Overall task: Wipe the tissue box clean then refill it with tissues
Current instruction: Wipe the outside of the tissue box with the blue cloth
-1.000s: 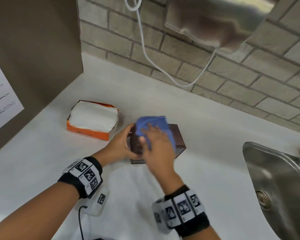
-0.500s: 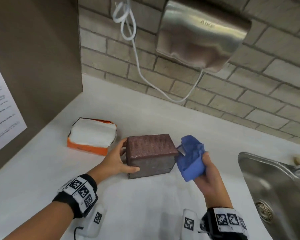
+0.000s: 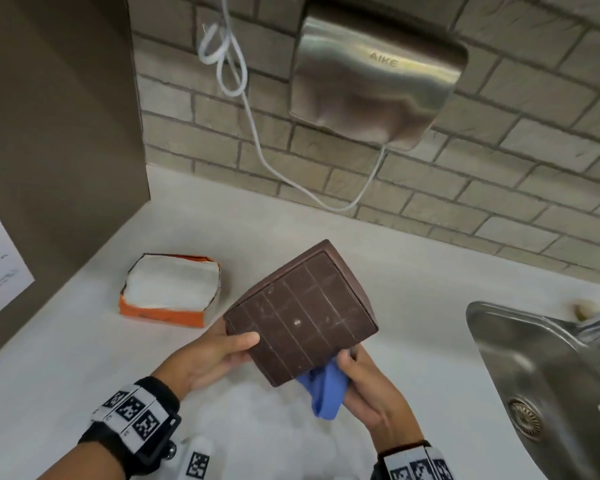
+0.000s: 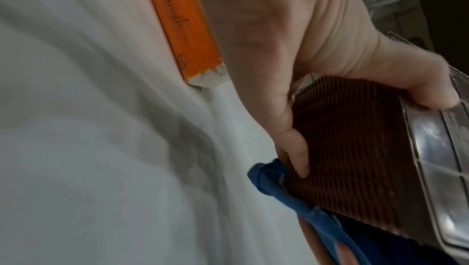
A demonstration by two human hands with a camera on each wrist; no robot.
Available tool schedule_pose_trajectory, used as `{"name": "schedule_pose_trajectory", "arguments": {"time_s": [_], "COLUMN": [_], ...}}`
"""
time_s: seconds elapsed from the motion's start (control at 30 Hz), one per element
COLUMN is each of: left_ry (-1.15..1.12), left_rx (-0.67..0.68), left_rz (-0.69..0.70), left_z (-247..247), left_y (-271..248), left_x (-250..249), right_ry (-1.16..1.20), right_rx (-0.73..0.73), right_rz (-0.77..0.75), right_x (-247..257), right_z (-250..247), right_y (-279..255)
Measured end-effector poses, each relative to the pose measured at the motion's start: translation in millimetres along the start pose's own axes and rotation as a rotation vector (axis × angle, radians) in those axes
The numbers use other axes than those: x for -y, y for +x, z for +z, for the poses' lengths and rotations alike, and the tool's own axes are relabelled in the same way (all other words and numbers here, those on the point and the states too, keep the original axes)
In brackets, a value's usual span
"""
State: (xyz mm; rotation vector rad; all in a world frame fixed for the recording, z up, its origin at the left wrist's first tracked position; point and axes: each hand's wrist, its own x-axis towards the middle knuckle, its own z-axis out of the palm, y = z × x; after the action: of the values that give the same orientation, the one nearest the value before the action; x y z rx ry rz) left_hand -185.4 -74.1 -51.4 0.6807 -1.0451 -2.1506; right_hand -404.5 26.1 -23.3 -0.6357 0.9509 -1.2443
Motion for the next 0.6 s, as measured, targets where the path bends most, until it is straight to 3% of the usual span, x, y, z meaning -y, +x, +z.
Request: {"name": "schedule_pose_trajectory", "arguments": {"time_s": [0.13, 0.3, 0.47, 0.6], "left_ry": [0.161, 0.410, 0.634, 0.526], "left_rx": [0.033, 0.108, 0.223, 0.090], "left_rz": [-0.066, -0.007, 0.008, 0.077], "left_z": [-13.2, -21.4, 4.0, 7.8], "left_y": [-3.7, -3.9, 5.4, 14.2], "left_x": [-8.4, -37.5, -60.4, -49.5], "right_ry": [-0.202, -0.610, -0.818, -0.789], "right_rx": [0.039, 0.026, 0.126, 0.003], "right_rz": [-0.008, -0.088, -0.022, -0.048], "right_x": [21.1, 46.7, 56.1, 55.8], "right_z": [6.7, 7.3, 6.1, -4.7], "right_y": [-0.6, -0.7, 5.4, 10.7]}}
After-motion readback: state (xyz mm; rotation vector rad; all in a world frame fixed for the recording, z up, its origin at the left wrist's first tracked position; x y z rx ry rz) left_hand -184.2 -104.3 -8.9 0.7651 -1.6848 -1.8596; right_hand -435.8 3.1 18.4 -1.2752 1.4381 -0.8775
